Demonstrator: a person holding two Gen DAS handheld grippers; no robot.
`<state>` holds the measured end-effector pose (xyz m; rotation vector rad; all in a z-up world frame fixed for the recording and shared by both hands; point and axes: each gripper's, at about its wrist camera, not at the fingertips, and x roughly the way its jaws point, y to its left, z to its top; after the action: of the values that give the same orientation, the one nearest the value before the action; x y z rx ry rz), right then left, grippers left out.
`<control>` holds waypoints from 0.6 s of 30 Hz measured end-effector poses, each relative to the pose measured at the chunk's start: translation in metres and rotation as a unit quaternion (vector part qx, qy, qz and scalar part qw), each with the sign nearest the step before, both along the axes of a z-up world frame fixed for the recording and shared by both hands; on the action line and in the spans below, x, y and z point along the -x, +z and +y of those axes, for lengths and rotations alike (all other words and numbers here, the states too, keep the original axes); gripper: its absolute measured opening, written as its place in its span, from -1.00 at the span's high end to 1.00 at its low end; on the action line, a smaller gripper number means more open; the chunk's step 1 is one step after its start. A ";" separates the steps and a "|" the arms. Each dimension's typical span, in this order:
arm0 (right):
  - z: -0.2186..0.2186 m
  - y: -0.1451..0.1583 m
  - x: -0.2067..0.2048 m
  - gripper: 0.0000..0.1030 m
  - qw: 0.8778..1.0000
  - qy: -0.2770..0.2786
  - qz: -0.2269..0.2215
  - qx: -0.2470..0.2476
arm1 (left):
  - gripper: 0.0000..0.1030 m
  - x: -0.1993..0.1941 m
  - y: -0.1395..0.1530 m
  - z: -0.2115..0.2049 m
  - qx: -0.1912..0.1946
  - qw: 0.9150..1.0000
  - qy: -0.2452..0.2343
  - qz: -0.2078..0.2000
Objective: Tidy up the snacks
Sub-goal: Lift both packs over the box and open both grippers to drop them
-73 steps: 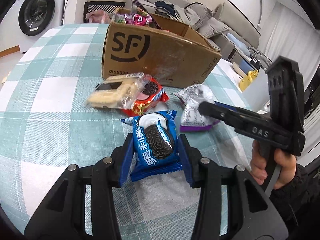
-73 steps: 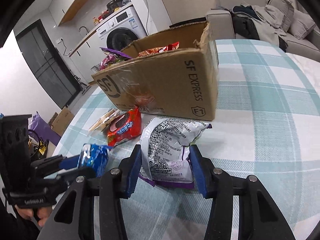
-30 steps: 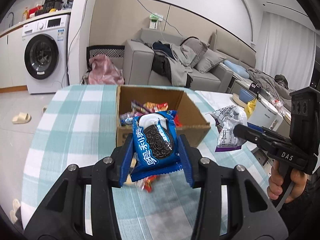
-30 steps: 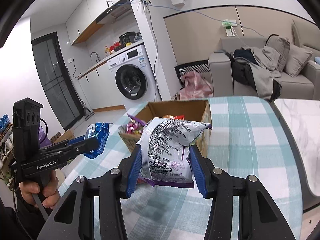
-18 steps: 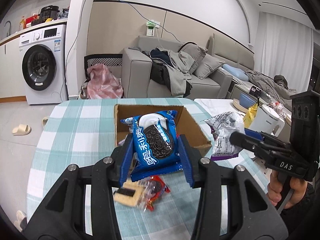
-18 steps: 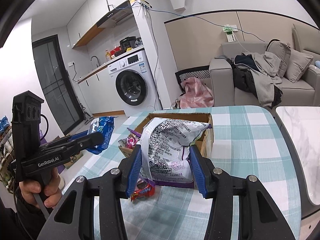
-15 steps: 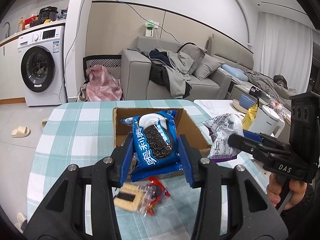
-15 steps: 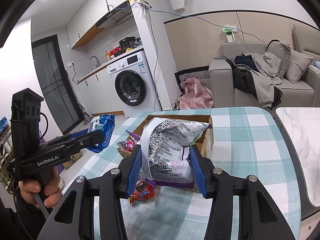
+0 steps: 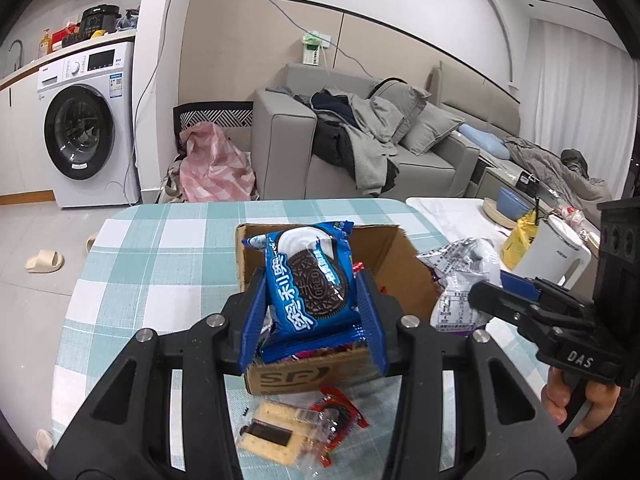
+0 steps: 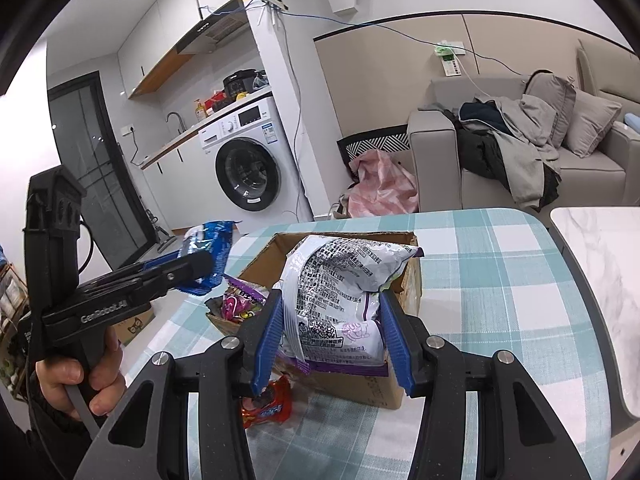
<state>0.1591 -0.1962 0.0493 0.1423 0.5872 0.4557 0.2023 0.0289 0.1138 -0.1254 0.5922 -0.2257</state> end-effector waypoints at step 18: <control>0.021 -0.023 -0.045 0.07 0.999 -0.008 0.006 0.039 | 0.35 -0.062 -0.043 -0.012 -0.009 0.999 -0.011 0.029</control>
<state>0.2041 -0.1748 0.0261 0.0744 0.6135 0.4156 0.2643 0.0165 0.0712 -0.1081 0.6526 -0.2378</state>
